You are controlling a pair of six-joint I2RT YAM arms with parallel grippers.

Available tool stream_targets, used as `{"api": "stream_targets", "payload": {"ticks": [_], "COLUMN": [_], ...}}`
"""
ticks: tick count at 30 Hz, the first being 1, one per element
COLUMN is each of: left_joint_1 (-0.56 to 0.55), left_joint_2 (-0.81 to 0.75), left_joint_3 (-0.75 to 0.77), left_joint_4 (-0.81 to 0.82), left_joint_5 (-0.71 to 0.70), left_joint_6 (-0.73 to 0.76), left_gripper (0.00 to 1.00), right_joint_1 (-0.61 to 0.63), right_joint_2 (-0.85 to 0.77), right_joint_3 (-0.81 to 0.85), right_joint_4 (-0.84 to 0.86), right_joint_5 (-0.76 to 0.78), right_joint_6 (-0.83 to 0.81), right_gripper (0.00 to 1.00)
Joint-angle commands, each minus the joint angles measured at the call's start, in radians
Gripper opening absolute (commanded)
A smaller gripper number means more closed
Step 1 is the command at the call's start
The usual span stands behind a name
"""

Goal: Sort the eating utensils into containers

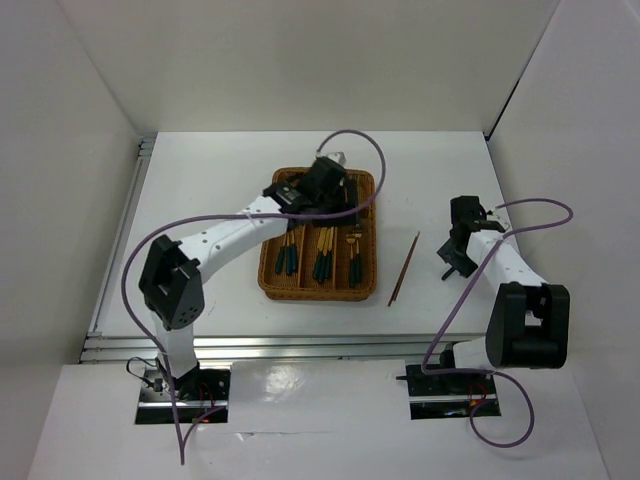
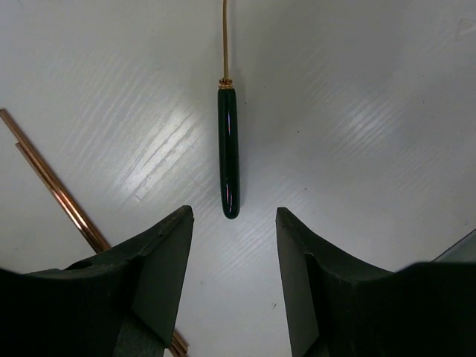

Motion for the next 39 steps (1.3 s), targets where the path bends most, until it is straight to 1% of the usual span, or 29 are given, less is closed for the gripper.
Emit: {"api": "stream_targets", "payload": {"ticks": [1, 3, 6, 11, 17, 20, 22, 24, 25, 27, 28, 31, 32, 35, 36, 39], "left_joint_1": [0.094, 0.134, 0.164, 0.22, 0.266, 0.292, 0.304, 0.318, 0.328, 0.338, 0.347, 0.376, 0.396, 0.434, 0.462, 0.51], "left_joint_2": [-0.119, -0.17, -0.222, -0.268, -0.29, -0.31, -0.319, -0.319, -0.319, -0.328, -0.342, -0.362, -0.362, -0.403, -0.403, -0.432], "left_joint_3": [0.01, -0.017, -0.072, -0.135, -0.155, -0.177, -0.177, -0.177, -0.177, -0.188, -0.188, -0.197, -0.197, -0.215, -0.224, -0.224], "left_joint_4": [0.005, 0.017, 0.03, 0.03, 0.005, 0.005, 0.005, -0.009, -0.019, -0.03, -0.03, -0.058, -0.058, -0.068, -0.068, -0.059], "left_joint_5": [0.06, 0.06, 0.039, 0.028, -0.004, -0.005, -0.005, -0.005, -0.015, -0.029, -0.043, -0.089, -0.098, -0.098, -0.098, -0.075], "left_joint_6": [0.086, 0.096, 0.108, 0.108, 0.099, 0.099, 0.099, 0.099, 0.099, 0.099, 0.099, 0.108, 0.108, 0.119, 0.128, 0.148], "left_gripper": [0.74, 0.74, 0.75, 0.75, 0.75, 0.75, 0.75, 0.75, 0.75, 0.75, 0.75, 0.75, 0.75, 0.75, 0.76, 0.76], "right_joint_1": [-0.006, -0.006, -0.006, -0.006, -0.006, -0.006, -0.006, -0.006, -0.006, -0.006, -0.006, -0.006, -0.006, -0.006, -0.006, -0.006], "right_joint_2": [0.057, 0.082, 0.122, 0.143, 0.162, 0.183, 0.195, 0.218, 0.218, 0.228, 0.228, 0.228, 0.228, 0.228, 0.228, 0.196], "right_joint_3": [0.007, 0.007, 0.007, 0.007, 0.007, 0.007, 0.007, 0.016, 0.016, 0.016, 0.016, 0.016, 0.016, 0.016, 0.025, 0.067], "right_joint_4": [0.012, 0.012, 0.012, 0.03, 0.041, 0.05, 0.05, 0.05, 0.05, 0.059, 0.06, 0.069, 0.069, 0.069, 0.069, 0.02], "right_joint_5": [0.039, 0.028, 0.018, 0.017, 0.017, 0.017, 0.017, 0.017, 0.017, 0.017, 0.017, 0.017, 0.027, 0.027, 0.015, -0.015], "right_joint_6": [0.022, 0.022, 0.022, 0.022, 0.022, 0.022, 0.012, 0.012, 0.012, 0.012, 0.012, 0.003, 0.003, 0.003, 0.012, 0.012], "right_gripper": [0.56, 0.56, 0.56, 0.55, 0.54, 0.51, 0.51, 0.48, 0.43, 0.4, 0.35, 0.26, 0.2, 0.12, 0.08, 0.04]}}
